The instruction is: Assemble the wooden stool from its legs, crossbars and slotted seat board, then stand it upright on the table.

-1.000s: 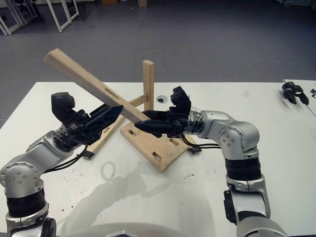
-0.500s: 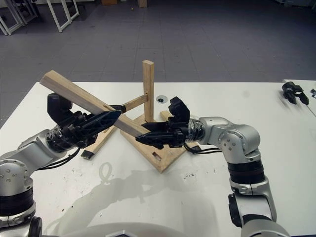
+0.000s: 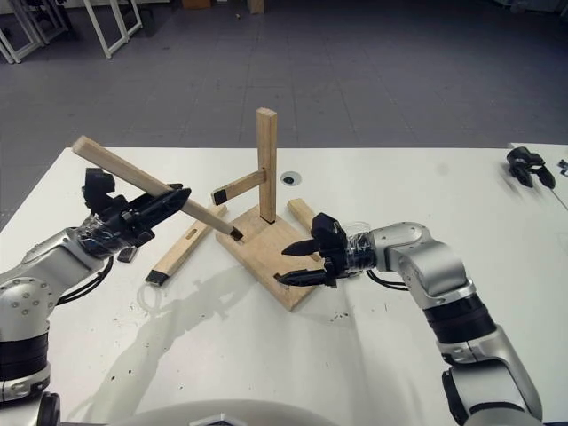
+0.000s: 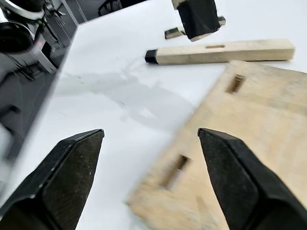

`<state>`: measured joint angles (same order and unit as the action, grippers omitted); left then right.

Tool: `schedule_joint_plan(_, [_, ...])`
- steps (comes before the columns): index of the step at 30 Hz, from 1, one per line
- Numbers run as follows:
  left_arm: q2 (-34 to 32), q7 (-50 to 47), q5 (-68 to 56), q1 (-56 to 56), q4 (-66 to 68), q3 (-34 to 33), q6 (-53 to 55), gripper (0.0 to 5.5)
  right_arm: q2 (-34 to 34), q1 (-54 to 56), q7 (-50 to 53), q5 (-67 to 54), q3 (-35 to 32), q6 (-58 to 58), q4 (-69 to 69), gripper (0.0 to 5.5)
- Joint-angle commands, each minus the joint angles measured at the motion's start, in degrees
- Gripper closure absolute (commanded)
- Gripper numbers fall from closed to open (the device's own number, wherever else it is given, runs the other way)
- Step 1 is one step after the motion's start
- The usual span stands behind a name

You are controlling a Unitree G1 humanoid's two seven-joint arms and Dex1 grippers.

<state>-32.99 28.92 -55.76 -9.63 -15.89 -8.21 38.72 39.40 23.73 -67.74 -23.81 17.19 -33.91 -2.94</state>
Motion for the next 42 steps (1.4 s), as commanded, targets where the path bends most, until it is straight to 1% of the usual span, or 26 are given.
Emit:
schedule_joint_plan(1, [1.29,2.03,12.11,-3.85,6.38,5.86,-5.94,3.44,-2.8,1.67,8.13,11.65,3.99,7.68,4.32,1.88])
schedule_joint_plan(5, [3.66,3.71,16.95,-5.59,10.99,6.42,-9.14,3.44,-5.45,1.08,11.53,18.7,8.15,10.74,5.16,1.88])
schedule_joint_plan(9, [4.96,5.6,18.28,-6.0,11.88,6.56,-8.91,3.44,-5.95,0.59,11.49,23.26,11.38,11.92,4.43,1.88])
schedule_joint_plan(15, [6.26,7.66,21.55,-5.52,12.88,8.78,-8.25,3.44,-3.53,-0.28,10.2,27.94,12.9,13.87,3.77,1.88])
schedule_joint_plan(20, [6.03,8.79,23.62,-3.87,12.7,9.66,-7.46,3.44,-1.36,-2.71,7.34,27.6,13.06,13.01,0.22,1.88])
schedule_joint_plan(22, [5.45,8.85,24.26,-3.06,11.95,10.47,-5.62,3.44,-0.97,-3.24,6.96,27.32,12.8,12.34,-0.91,1.88])
schedule_joint_plan(28, [3.37,7.64,27.26,-1.25,9.2,14.5,-0.42,3.46,-1.72,-2.49,8.3,25.74,9.28,9.29,-5.16,1.88])
schedule_joint_plan(36, [3.25,5.26,29.1,-3.03,10.86,15.4,2.24,3.47,-0.93,-3.43,7.7,24.05,7.59,4.32,-14.49,1.88])
schedule_joint_plan(38, [2.65,5.11,29.63,-3.55,11.21,15.91,3.28,3.47,-1.34,-1.81,7.58,21.71,5.14,1.28,-16.97,1.88])
schedule_joint_plan(42, [2.86,4.76,29.8,-4.84,11.13,16.56,4.74,3.47,-6.31,7.27,10.96,14.15,-4.17,-5.98,-15.85,1.88])
